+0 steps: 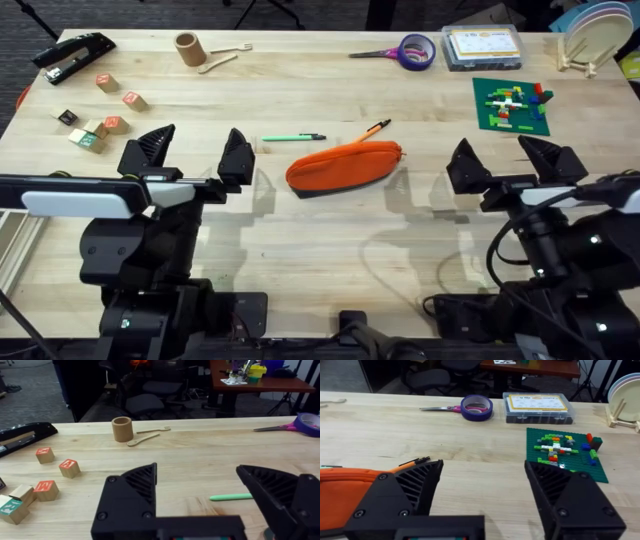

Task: Unzip the bag, pick up the pens from the table one at a time and place them inside, then zip the bag closed.

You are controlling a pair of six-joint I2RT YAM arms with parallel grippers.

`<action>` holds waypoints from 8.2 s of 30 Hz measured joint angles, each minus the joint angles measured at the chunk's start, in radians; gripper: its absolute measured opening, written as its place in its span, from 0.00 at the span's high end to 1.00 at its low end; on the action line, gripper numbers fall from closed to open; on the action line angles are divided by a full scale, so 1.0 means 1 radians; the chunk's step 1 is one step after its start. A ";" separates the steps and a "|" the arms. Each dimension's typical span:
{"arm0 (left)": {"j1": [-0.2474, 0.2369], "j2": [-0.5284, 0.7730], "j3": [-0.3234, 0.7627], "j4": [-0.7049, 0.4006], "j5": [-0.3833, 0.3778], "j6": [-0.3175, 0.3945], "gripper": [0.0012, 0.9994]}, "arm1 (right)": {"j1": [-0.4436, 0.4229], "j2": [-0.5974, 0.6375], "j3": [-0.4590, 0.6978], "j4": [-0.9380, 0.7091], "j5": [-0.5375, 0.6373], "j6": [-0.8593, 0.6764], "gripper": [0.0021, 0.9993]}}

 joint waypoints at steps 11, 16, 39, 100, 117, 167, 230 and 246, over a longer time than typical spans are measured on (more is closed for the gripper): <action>0.000 0.000 0.000 0.000 -0.003 0.000 0.01 | 0.000 0.000 0.000 -0.004 0.000 0.000 0.00; 0.000 0.000 0.000 0.002 -0.002 0.000 0.01 | 0.000 0.000 0.000 -0.003 0.000 0.000 0.00; 0.000 0.001 0.286 -0.351 0.002 0.001 0.01 | 0.000 0.002 0.243 -0.287 -0.004 0.001 0.00; 0.000 0.745 0.861 -0.920 0.608 0.956 0.01 | 0.000 0.689 1.008 -0.815 -0.012 0.003 0.00; 0.000 0.745 0.861 -0.931 0.619 1.052 0.01 | 0.000 0.689 1.008 -0.815 -0.012 0.003 0.00; -0.084 1.500 0.861 -0.731 0.789 1.160 0.25 | 0.000 0.689 1.008 -0.814 -0.012 0.003 0.00; -0.087 1.500 0.861 -0.728 0.791 1.164 0.96 | 0.009 1.125 1.009 -0.729 -0.336 -0.662 0.00; -0.087 1.500 0.861 -0.723 0.791 1.164 0.96 | 0.013 1.135 1.009 -0.727 -0.539 -1.104 0.00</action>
